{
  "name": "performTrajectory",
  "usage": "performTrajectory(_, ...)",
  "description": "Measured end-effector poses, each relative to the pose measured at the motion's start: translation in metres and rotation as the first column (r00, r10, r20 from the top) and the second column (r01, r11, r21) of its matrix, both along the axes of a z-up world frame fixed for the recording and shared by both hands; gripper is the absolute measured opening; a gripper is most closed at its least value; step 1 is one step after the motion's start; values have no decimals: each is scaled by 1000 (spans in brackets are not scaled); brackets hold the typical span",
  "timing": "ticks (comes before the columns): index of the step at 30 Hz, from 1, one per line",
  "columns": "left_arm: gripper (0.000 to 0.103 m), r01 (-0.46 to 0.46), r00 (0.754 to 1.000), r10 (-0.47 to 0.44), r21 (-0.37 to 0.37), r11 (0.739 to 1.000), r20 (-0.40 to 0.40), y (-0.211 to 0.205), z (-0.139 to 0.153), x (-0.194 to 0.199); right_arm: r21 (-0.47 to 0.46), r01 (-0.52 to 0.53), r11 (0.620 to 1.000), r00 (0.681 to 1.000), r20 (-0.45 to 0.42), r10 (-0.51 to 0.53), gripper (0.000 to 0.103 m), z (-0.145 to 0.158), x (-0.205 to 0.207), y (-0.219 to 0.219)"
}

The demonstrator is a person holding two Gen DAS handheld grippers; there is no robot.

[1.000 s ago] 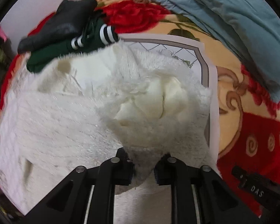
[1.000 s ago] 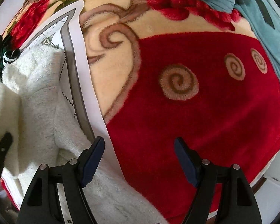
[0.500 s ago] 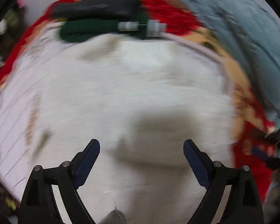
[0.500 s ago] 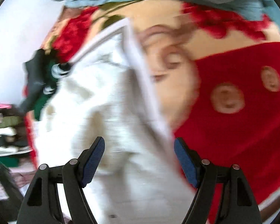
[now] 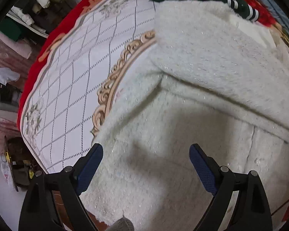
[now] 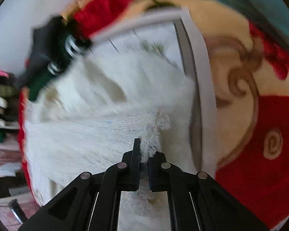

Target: Fold large clothes

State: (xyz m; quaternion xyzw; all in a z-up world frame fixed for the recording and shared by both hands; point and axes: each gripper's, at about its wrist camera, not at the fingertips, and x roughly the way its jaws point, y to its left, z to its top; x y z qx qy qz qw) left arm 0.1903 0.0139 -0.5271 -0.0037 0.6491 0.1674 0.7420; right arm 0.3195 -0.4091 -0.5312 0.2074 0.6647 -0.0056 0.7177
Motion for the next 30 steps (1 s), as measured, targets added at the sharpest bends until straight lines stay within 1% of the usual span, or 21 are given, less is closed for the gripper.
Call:
performTrajectory(1, 91, 6, 1000, -6, -15, 1000, -6, -3, 1, 3, 20, 12, 1000, 998, -57, -11, 8, -7, 0, 1)
performTrajectory(3, 91, 25, 1000, -24, -26, 999, 18, -4, 11, 17, 41, 50, 998, 993, -108, -45, 22, -7, -4, -1)
performTrajectory(4, 91, 43, 998, -42, -17, 999, 53, -4, 19, 30, 25, 56, 998, 993, -109, -52, 36, 1, -4, -1)
performTrajectory(5, 91, 57, 995, -56, -7, 998, 78, -3, 24, 41, -11, 67, 998, 994, -83, -68, 45, 19, -5, 0)
performTrajectory(7, 91, 92, 984, -97, 40, 995, 146, -8, 34, 77, -15, 79, 997, 997, -14, -79, 48, 47, -5, 6)
performTrajectory(8, 91, 98, 981, -106, 56, 994, 165, -8, 35, 92, 22, 71, 997, 997, 38, -72, 50, 64, -1, 16)
performTrajectory(10, 91, 102, 972, -123, 113, 988, 198, -7, 30, 128, 100, 26, 995, 997, 68, -33, 54, 72, 16, 41)
performTrajectory(11, 91, 108, 970, -137, 148, 983, 200, -4, 24, 143, 155, -9, 988, 998, 70, -1, 54, 70, 28, 57)
performTrajectory(12, 91, 120, 970, -156, 186, 975, 189, -4, 15, 158, 224, -44, 974, 997, 64, 31, 54, 60, 46, 81)
performTrajectory(13, 91, 133, 971, -172, 222, 966, 166, -3, 2, 175, 260, -74, 963, 997, 50, 63, 54, 48, 62, 99)
performTrajectory(14, 91, 141, 973, -180, 240, 961, 147, 0, -10, 184, 281, -94, 955, 996, 35, 87, 54, 36, 75, 112)
performTrajectory(16, 91, 154, 976, -184, 231, 961, 114, 5, -30, 204, 305, -136, 943, 989, -9, 145, 54, 7, 102, 143)
performTrajectory(17, 92, 156, 977, -184, 229, 961, 109, 5, -35, 208, 312, -160, 937, 982, -45, 182, 54, -13, 117, 160)
performTrajectory(19, 93, 165, 974, -195, 225, 960, 116, 9, -38, 214, 298, -200, 933, 965, -102, 240, 54, -45, 137, 187)
performTrajectory(21, 94, 173, 971, -204, 219, 960, 123, 13, -35, 214, 300, -233, 925, 947, -144, 285, 53, -68, 146, 206)
performTrajectory(22, 94, 178, 970, -207, 216, 960, 123, 13, -34, 213, 289, -243, 926, 944, -150, 294, 42, -73, 145, 210)
performTrajectory(23, 94, 180, 970, -208, 210, 961, 122, 13, -34, 214, 252, -277, 927, 938, -137, 318, 18, -75, 146, 219)
performTrajectory(25, 94, 174, 971, -202, 197, 965, 129, 15, -32, 214, 197, -335, 921, 927, -104, 360, 10, -68, 146, 232)
performTrajectory(27, 94, 165, 972, -191, 179, 970, 139, 18, -28, 214, 112, -355, 928, 932, -42, 361, 8, -50, 147, 240)
performTrajectory(29, 94, 155, 970, -181, 158, 975, 165, 21, -23, 215, 49, -331, 943, 944, 23, 330, 8, -34, 155, 241)
performTrajectory(30, 94, 155, 967, -181, 150, 976, 177, 21, -21, 217, 27, -322, 946, 946, 38, 321, 8, -29, 160, 240)
